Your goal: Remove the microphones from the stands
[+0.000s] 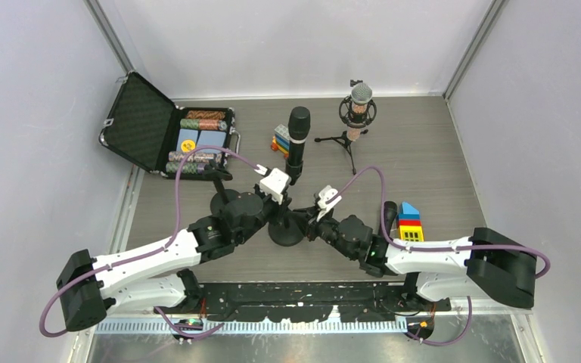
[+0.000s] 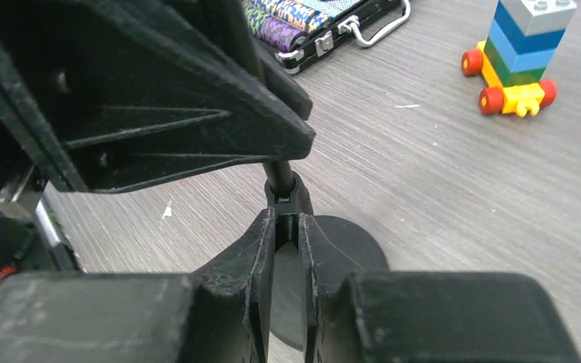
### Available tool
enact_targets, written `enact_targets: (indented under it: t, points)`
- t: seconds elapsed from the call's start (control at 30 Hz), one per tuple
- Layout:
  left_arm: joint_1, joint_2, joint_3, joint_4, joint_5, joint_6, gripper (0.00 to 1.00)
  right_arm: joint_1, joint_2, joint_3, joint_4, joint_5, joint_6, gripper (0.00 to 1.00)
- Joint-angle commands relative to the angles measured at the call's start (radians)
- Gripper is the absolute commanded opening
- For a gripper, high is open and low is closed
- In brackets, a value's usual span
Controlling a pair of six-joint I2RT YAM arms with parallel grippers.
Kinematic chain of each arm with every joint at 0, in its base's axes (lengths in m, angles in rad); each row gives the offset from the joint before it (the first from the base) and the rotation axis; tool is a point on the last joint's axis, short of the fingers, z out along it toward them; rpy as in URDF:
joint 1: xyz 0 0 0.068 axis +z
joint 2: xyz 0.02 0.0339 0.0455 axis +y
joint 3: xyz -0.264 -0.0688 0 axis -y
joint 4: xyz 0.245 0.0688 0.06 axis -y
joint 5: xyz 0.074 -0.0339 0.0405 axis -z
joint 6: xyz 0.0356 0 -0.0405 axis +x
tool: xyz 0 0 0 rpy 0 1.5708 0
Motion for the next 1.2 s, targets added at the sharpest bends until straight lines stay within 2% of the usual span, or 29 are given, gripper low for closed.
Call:
enact_targets:
  t: [0.0, 0.1, 0.13, 0.2, 0.23, 0.27, 0.3, 0.4, 0.5, 0.67, 0.77, 0.83, 0.97, 1.0, 1.03, 1.07, 1.1, 1.17]
  points:
    - [0.005, 0.009, 0.037, -0.005, -0.013, 0.022, 0.00, 0.039, 0.024, 0.035, 0.007, -0.004, -0.271, 0.06]
    - [0.005, -0.003, 0.039, -0.010, -0.018, 0.024, 0.00, 0.140, 0.085, 0.019, 0.120, 0.079, -0.493, 0.12]
    - [0.005, -0.006, 0.039, -0.012, -0.022, 0.025, 0.00, 0.162, 0.102, 0.007, 0.164, 0.147, -0.603, 0.17]
    - [0.005, -0.012, 0.039, -0.013, -0.032, 0.028, 0.00, 0.206, 0.168, -0.008, 0.334, 0.253, -0.700, 0.28]
    - [0.005, -0.012, 0.039, -0.014, -0.035, 0.029, 0.00, 0.224, 0.220, -0.013, 0.476, 0.286, -0.731, 0.32]
    - [0.005, -0.015, 0.040, -0.016, -0.037, 0.031, 0.00, 0.231, 0.246, -0.018, 0.563, 0.349, -0.736, 0.38]
    - [0.004, -0.015, 0.043, -0.019, -0.039, 0.032, 0.00, 0.240, 0.275, -0.011, 0.621, 0.366, -0.745, 0.41]
    - [0.004, -0.014, 0.049, -0.030, -0.044, 0.039, 0.00, 0.249, 0.289, 0.046, 0.654, 0.452, -0.680, 0.50]
    - [0.005, -0.021, 0.047, -0.033, -0.051, 0.040, 0.00, 0.249, 0.262, 0.098, 0.659, 0.587, -0.517, 0.54]
    - [0.005, -0.032, 0.038, -0.030, -0.060, 0.034, 0.00, 0.249, 0.185, 0.124, 0.658, 0.850, -0.275, 0.54]
    - [0.005, -0.036, 0.032, -0.025, -0.066, 0.031, 0.00, 0.249, 0.142, 0.101, 0.656, 1.033, -0.032, 0.48]
    - [0.005, -0.037, 0.030, -0.026, -0.071, 0.031, 0.00, 0.249, 0.117, 0.064, 0.651, 1.086, 0.104, 0.46]
    - [0.005, -0.037, 0.027, -0.024, -0.071, 0.028, 0.00, 0.249, 0.081, -0.030, 0.644, 1.084, 0.394, 0.44]
    - [0.005, -0.035, 0.026, -0.022, -0.073, 0.026, 0.00, 0.249, 0.072, -0.044, 0.622, 1.078, 0.549, 0.42]
    - [0.006, -0.035, 0.024, -0.020, -0.073, 0.025, 0.00, 0.249, 0.068, -0.065, 0.607, 1.075, 0.625, 0.38]
    - [0.005, -0.035, 0.024, -0.018, -0.074, 0.025, 0.00, 0.249, 0.062, -0.070, 0.565, 1.066, 0.763, 0.34]
    - [0.005, -0.035, 0.024, -0.018, -0.076, 0.025, 0.00, 0.249, 0.059, -0.068, 0.534, 1.061, 0.826, 0.34]
    - [0.006, -0.035, 0.022, -0.017, -0.079, 0.025, 0.00, 0.249, 0.041, -0.039, 0.401, 1.040, 0.986, 0.37]
